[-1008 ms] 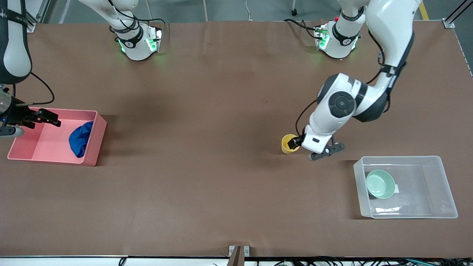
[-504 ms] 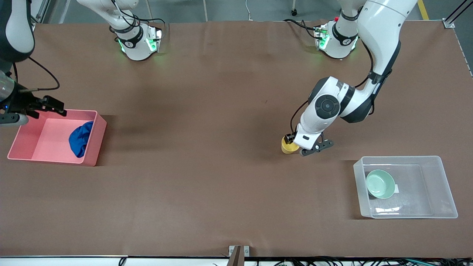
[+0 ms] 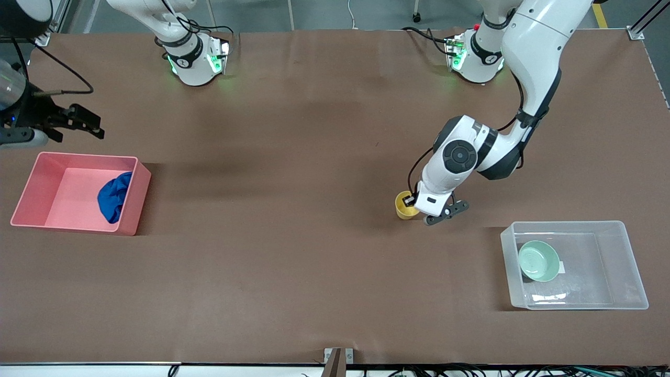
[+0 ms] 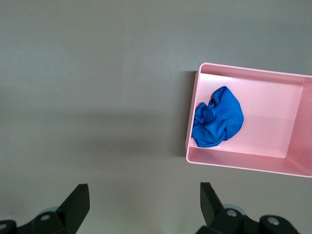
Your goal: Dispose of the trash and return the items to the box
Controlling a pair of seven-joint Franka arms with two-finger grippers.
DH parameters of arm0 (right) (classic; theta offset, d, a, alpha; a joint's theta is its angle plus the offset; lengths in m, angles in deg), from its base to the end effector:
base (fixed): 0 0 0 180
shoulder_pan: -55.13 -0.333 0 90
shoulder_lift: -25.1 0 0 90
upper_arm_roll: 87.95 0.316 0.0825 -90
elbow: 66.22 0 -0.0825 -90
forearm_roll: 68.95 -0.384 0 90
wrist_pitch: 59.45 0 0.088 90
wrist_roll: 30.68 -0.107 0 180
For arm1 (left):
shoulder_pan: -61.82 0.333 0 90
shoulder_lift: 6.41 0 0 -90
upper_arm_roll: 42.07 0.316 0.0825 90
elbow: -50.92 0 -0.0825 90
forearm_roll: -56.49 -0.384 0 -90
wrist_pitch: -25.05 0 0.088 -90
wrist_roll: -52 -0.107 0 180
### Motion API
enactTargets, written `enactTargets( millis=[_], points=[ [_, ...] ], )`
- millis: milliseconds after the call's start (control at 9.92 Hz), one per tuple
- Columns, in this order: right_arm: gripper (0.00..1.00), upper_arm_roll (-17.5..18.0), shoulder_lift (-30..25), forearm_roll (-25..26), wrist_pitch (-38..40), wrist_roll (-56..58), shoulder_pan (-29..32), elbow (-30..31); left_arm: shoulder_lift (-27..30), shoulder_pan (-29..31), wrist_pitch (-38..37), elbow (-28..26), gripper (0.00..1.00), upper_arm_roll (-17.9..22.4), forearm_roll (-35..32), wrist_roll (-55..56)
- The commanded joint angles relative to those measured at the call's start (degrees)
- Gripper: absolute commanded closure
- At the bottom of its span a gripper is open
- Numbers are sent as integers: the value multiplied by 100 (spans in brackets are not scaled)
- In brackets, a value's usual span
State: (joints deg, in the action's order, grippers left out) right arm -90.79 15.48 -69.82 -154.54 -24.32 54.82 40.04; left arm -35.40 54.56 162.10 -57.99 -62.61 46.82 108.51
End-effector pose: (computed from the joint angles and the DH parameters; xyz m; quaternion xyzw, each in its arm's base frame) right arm 0.5041 -0.0225 0.5865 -0.9993 -0.0330 0.0127 0.0127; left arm 0.5663 -0.2832 0.2499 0.9774 0.2091 -0.0093 0.0282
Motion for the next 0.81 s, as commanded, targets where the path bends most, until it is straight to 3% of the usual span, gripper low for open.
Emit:
enactTargets(
  millis=[0, 202, 403, 706],
  points=[
    [0, -15, 12, 69, 543, -100, -75, -726, 15, 66, -624, 667, 100, 23, -87, 106],
    [0, -7, 135, 69, 606, -108, -101, -1089, 166, 433, -1247, 1465, 100, 94, -131, -339],
    [0, -15, 223, 69, 606, -108, -171, -1282, 131, 1100, -1715, 2099, 100, 50, -9, -1925],
    [0, -7, 364, 69, 747, -126, -198, -1381, -35, 1926, -1928, 2313, 100, 102, 18, -3895]
  ],
)
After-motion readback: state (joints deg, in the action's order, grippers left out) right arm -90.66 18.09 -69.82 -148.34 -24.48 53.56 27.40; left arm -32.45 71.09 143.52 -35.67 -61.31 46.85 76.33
